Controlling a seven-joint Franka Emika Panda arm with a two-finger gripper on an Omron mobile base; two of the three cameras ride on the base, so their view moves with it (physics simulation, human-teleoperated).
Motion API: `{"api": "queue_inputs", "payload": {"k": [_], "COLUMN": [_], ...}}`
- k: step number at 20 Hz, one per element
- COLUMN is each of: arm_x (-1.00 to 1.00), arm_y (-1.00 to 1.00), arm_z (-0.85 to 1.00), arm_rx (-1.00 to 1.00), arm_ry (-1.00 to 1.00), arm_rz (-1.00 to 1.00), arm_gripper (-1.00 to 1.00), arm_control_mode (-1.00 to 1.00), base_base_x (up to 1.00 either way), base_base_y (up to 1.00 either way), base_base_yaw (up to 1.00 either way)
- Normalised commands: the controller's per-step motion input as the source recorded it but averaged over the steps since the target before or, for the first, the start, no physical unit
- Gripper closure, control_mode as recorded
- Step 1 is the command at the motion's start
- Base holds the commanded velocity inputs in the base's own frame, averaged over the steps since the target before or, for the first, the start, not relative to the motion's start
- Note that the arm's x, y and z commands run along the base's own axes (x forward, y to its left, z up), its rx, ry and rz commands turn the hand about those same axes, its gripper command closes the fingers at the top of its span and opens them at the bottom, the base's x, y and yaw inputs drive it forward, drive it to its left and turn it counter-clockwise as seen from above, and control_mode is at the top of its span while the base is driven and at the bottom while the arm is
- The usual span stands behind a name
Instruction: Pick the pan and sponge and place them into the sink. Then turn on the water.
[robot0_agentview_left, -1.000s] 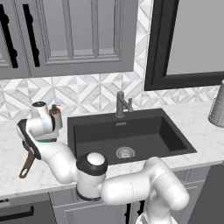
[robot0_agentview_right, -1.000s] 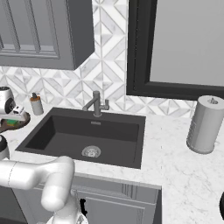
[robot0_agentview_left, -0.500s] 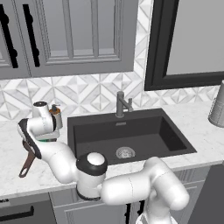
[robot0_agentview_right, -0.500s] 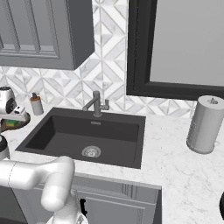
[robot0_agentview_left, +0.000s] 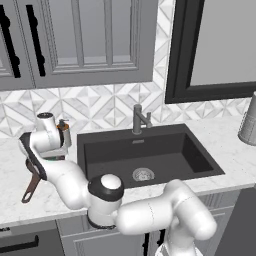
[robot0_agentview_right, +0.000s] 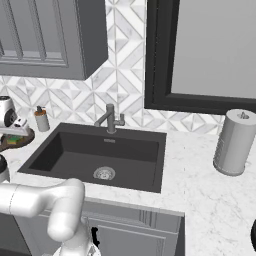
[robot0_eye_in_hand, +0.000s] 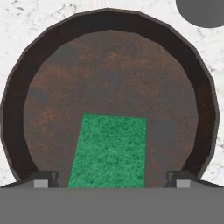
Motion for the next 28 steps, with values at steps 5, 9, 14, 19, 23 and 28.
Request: {"api": "queue_inputs", "payload": {"k": [5,9,14,19,23,28], "arm_x": [-0.90,-1.00,-0.98,-0.49,-0.41,-0.05], "arm_y": [0.00,0.00,0.00,0.00,0.03,0.08], "arm_z": [0.51,0.00,-0.02,0.00,-0.16,-0.08], "arm_rx": [0.00,0.00,0.00,0.00,0.00,0.00], "arm_ry": [-0.06,0.00,0.00,0.00,0.00,0.00], "arm_rz": [0.00,-0.02,-0.06,-0.15,-0.20,-0.21], "arm_gripper": [-1.00,-1.00,-1.00,-1.00,-1.00,-1.00], "arm_control_mode": [-1.00,-1.00,-1.00,-1.00,-1.00,-1.00], "base_base_x": [0.00,0.00,0.00,0.00,0.00,0.00], "base_base_y": [0.00,0.00,0.00,0.00,0.00,0.00], "base_base_yaw": [0.00,0.00,0.00,0.00,0.00,0.00]}}
